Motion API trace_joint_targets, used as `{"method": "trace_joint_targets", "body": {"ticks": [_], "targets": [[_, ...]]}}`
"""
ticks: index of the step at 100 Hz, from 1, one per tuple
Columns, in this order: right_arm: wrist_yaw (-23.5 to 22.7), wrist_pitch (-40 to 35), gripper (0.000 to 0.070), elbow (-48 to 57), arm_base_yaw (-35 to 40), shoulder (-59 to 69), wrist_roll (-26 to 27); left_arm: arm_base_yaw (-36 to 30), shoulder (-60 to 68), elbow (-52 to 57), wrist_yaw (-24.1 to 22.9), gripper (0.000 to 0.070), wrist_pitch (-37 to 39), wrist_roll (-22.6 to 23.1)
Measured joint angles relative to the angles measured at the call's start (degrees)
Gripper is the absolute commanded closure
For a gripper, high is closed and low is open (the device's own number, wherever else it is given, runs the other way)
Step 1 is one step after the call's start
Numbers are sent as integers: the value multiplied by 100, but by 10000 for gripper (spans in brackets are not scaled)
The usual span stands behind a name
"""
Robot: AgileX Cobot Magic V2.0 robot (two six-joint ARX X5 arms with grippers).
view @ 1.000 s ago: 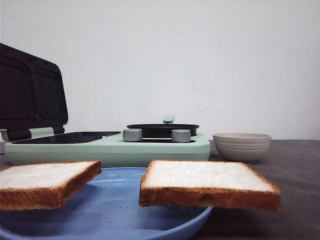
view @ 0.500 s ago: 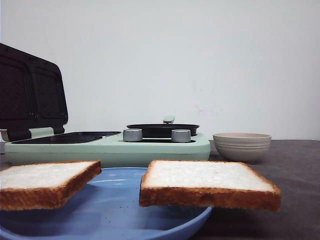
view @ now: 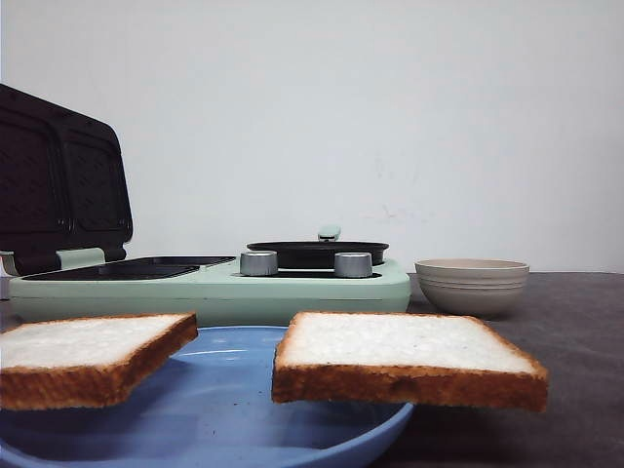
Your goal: Make breakfast with bread and shrimp
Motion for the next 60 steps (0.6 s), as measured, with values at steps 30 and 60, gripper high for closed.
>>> {"method": "trace_joint_targets", "body": {"ticks": [30,60], "targets": [[133,-619,700,1019,0,463,815,0,496,918,455,691,-247,-1001],[-212,-2000,700,2603,0,2800,935,0,2673,2435,1606,691,-782,-935]]}}
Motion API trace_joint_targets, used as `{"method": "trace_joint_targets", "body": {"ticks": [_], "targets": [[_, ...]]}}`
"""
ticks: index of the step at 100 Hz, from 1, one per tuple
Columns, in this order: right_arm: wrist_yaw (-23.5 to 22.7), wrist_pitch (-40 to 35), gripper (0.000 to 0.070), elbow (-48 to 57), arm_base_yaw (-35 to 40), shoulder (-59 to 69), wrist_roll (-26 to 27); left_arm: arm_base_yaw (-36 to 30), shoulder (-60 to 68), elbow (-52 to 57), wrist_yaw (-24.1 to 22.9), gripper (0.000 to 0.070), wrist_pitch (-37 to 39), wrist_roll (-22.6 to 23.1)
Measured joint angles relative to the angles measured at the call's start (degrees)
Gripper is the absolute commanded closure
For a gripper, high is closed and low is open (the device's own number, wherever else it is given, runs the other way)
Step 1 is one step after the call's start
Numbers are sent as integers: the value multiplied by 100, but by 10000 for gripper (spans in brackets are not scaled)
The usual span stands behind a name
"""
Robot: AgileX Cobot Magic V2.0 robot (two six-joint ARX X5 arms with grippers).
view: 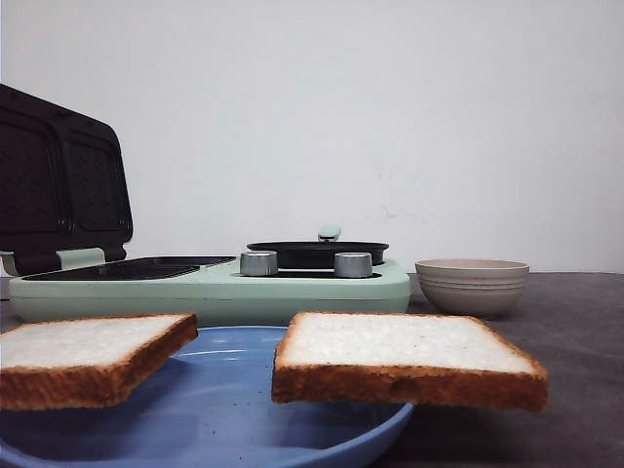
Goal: Make breakfast with bread and shrimp
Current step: 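Lower the left gripper to the bread slice nearest it on the plate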
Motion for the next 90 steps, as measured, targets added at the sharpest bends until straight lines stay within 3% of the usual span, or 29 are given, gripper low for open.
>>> {"method": "trace_joint_targets", "body": {"ticks": [19,56,61,67,71,74,84,90], "targets": [[-529,-11,700,442,0,1102,20,0,1130,662,612,691,-994,170],[-1602,-334,700,442,0,1248,-55,0,1359,671,903,655,-2225,584],[-1683,-372,700,442,0,1248,-61,0,1359,671,1040,575,-2345,697],[-1777,-457,697,442,0,1248,-72,0,1366,671,1207,387,-2474,809],[-1867,-514,658,442,0,1248,-79,0,1386,671,1281,308,-2535,852],[-1934,-564,591,442,0,1248,-98,0,1410,671,1366,262,-2570,883],[-2149,-726,289,442,0,1248,-188,0,1453,671,1615,255,-2699,1003],[-2227,-817,207,442,0,1248,-205,0,1467,671,1646,255,-2813,1056]]}}
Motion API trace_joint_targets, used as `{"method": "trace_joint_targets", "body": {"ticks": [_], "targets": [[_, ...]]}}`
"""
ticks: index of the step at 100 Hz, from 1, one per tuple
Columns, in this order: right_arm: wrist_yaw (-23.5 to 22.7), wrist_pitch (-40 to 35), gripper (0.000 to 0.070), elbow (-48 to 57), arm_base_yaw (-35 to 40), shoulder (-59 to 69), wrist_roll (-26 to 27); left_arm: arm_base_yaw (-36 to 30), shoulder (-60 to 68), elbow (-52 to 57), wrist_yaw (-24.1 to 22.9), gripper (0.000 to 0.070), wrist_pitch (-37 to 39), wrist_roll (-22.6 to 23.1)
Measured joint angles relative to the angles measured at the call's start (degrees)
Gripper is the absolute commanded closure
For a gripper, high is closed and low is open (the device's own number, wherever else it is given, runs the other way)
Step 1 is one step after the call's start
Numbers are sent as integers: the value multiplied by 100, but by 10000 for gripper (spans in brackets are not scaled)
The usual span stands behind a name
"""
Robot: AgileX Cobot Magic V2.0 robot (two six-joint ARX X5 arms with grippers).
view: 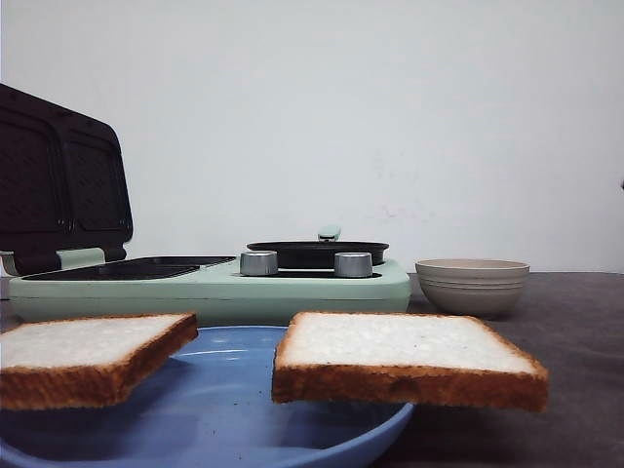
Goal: Make breakfast with bread and shrimp
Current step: 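Lower the left gripper to the bread slice nearest it on the plate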
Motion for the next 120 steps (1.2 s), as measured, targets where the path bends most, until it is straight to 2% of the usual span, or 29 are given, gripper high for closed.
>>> {"method": "trace_joint_targets", "body": {"ticks": [19,51,82,120], "targets": [[-341,-83,205,0,0,0,-15,0,256,0,-4,255,-374,166],[-514,-83,205,0,4,0,-17,-212,1078,0,-11,256,-354,238],[-538,-87,206,0,4,0,-17,-831,2022,0,-44,256,-57,393],[-538,-157,206,0,4,0,-17,-1246,2658,0,-22,257,599,472]]}}
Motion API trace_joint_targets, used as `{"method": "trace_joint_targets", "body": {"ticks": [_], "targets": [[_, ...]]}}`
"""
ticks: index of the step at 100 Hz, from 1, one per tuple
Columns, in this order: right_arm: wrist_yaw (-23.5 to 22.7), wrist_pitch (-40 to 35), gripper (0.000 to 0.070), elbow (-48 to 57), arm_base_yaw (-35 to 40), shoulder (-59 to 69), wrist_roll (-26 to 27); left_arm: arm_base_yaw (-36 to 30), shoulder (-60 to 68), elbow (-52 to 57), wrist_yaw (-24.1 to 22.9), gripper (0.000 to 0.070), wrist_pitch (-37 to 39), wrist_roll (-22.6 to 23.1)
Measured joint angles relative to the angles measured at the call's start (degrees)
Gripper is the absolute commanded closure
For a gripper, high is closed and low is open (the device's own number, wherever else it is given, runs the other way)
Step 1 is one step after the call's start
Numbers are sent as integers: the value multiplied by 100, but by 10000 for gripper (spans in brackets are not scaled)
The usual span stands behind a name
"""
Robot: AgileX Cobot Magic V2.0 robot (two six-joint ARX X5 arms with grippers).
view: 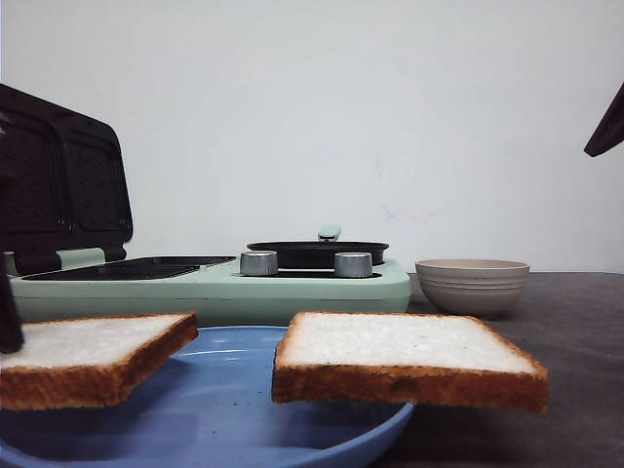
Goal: Make breakfast with bread and shrimp
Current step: 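Lower the left gripper to the bread slice nearest it on the plate, then grasp the bread slice edge with the left gripper and lift it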
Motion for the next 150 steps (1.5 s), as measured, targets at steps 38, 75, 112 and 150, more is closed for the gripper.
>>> {"method": "trace_joint_targets", "body": {"ticks": [38,75,112,150], "targets": [[0,-4,206,0,0,0,-2,-356,348,28,39,266,328,24],[0,-15,207,0,0,0,-2,-361,348,31,52,488,396,20],[0,-17,207,0,0,0,-2,-378,348,48,302,697,487,0],[0,-17,207,0,0,0,-2,-378,-227,52,177,697,461,-114]]}}
